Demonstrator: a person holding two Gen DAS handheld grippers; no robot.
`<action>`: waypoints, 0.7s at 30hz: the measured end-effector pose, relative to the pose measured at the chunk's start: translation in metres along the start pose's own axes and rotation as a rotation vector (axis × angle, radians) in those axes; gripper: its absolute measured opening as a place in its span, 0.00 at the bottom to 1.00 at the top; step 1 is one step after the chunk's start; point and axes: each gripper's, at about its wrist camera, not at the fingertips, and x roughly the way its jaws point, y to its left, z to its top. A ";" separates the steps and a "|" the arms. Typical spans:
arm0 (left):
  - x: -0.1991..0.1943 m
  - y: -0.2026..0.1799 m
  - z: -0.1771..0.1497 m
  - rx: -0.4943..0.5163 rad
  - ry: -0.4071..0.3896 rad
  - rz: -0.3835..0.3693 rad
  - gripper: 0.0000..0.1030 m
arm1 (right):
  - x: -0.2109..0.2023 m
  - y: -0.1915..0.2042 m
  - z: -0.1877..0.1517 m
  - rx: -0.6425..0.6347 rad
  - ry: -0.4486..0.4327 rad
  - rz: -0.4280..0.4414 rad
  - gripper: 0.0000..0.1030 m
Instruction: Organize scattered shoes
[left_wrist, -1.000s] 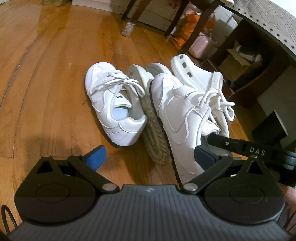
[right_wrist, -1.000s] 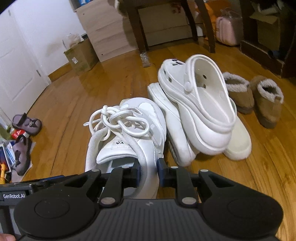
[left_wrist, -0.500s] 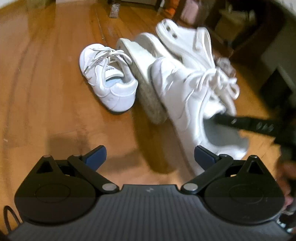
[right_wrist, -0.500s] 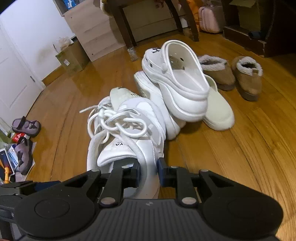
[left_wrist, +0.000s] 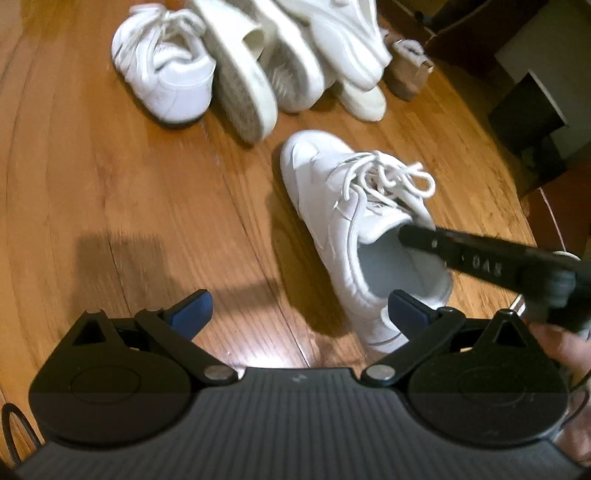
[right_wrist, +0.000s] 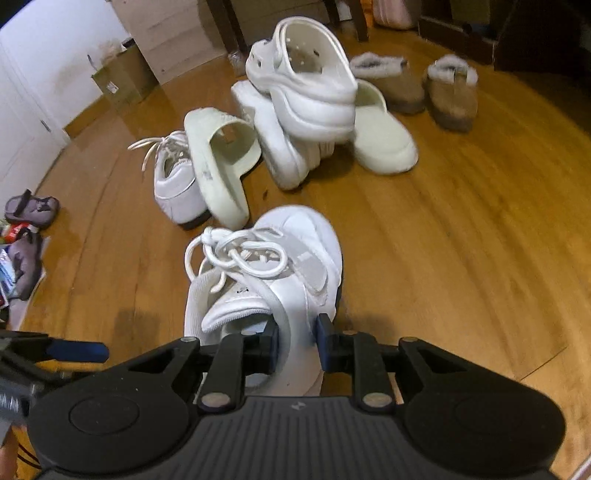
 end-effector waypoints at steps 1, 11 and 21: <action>0.003 0.000 0.000 0.001 -0.007 0.010 1.00 | 0.003 0.000 0.000 0.002 0.015 0.002 0.25; 0.077 -0.035 -0.014 0.133 -0.032 0.124 1.00 | -0.044 -0.016 -0.001 0.050 -0.064 0.001 0.68; 0.082 -0.037 -0.018 -0.023 -0.007 0.094 0.16 | -0.070 -0.054 -0.026 0.179 -0.050 0.045 0.69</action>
